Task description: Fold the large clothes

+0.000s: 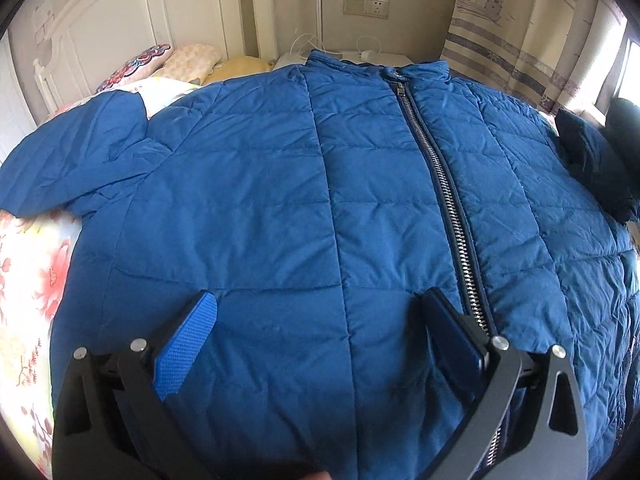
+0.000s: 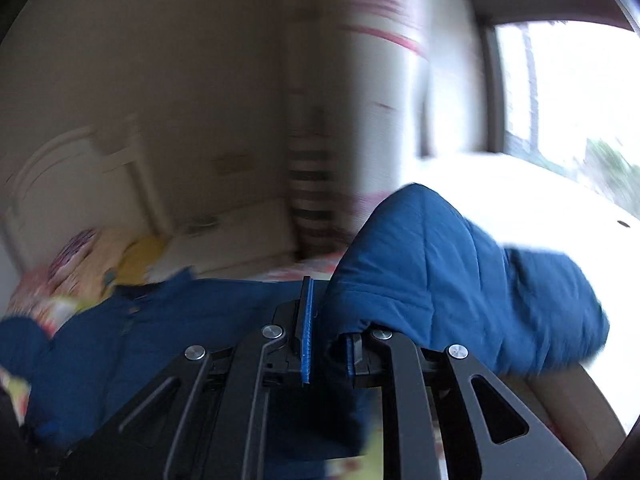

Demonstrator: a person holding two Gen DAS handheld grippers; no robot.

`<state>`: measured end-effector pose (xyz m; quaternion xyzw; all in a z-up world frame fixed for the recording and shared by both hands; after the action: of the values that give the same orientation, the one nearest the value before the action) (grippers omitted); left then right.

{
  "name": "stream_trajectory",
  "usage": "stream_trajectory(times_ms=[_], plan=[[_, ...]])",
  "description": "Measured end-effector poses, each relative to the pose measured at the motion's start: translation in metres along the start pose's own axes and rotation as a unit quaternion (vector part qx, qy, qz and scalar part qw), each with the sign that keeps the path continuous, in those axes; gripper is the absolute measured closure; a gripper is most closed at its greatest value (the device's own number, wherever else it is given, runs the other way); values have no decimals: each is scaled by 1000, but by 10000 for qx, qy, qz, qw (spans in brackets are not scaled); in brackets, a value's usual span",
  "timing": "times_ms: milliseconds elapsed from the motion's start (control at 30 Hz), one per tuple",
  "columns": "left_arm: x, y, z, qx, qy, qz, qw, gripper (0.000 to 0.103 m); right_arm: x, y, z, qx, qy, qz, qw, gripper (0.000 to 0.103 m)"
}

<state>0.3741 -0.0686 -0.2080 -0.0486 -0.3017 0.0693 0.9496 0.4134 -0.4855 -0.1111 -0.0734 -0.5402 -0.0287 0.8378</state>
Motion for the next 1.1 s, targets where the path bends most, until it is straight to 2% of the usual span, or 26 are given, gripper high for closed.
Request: stream_trajectory(times_ms=[100, 200, 267, 300, 367, 400, 467, 500, 533, 567, 600, 667, 767, 867, 900, 1000, 1033, 1100], plan=[[0, 1, 0, -6, 19, 12, 10000, 2, 13, 78, 8, 695, -120, 609, 9957, 88], [0, 1, 0, -29, 32, 20, 10000, 2, 1, 151, 9, 1317, 37, 1270, 9831, 88], [0, 2, 0, -52, 33, 26, 10000, 2, -19, 190, 1, 1737, 369, 1609, 9709, 87], [0, 2, 0, -63, 35, 29, 10000, 2, -42, 212, -12, 2018, 869, 1793, 9589, 87], [1, 2, -1, -77, 31, 34, 10000, 2, -77, 228, -31, 2153, 1562, 1909, 9449, 81], [1, 2, -1, -85, 29, 39, 10000, 2, -91, 228, -39, 2234, 1788, 1920, 9388, 72], [1, 2, -1, -102, 24, 50, 9999, 2, -98, 226, -34, 2353, 1808, 1805, 9377, 63], [1, 2, -1, -107, 22, 52, 9999, 2, -98, 224, -27, 2464, 1796, 1695, 9372, 51], [1, 3, -1, -112, 21, 53, 9999, 2, -96, 220, -18, 2638, 1806, 1523, 9352, 33], [1, 3, -1, -126, 18, 59, 9999, 2, -94, 215, -6, 2707, 1794, 1376, 9357, 26], [1, 3, 0, -149, 17, 69, 9999, 2, -89, 207, 2, 2716, 1741, 1286, 9378, 24], [1, 3, 0, -161, 20, 64, 9998, 2, -89, 190, 27, 2685, 1545, 1214, 9430, 24], [1, -1, 3, 25, 0, -94, 10000, 2, -97, 139, 57, 1942, 1296, 871, 9685, 32], [6, -30, 20, 172, -392, -686, 9967, 3, -115, 89, 64, 1276, 1331, 252, 9825, 46], [9, -49, 31, 119, -585, -969, 9935, 3, -121, 79, 62, 1201, 1356, 82, 9834, 50], [12, -109, 57, -139, -1002, -1687, 9805, 2, -147, 53, 51, 960, 1526, -480, 9824, 53], [9, -137, 65, -242, -1087, -2029, 9728, 2, -156, 49, 46, 902, 1584, -640, 9812, 58], [3, -178, 67, -255, -1174, -2632, 9572, 2, -161, 47, 45, 847, 1574, -726, 9812, 59]])
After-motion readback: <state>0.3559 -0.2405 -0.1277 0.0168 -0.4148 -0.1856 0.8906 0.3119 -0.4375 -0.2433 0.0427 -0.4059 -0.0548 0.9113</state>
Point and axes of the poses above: each gripper's, at about its wrist camera, not at the fingertips, and z roughly against the way its jaws point, y to its left, x to its top, the point moved 8 cm from there along -z, roughly the way its jaws point, and after that the axes turned 15 degrees about z, right-handed, at the moved point
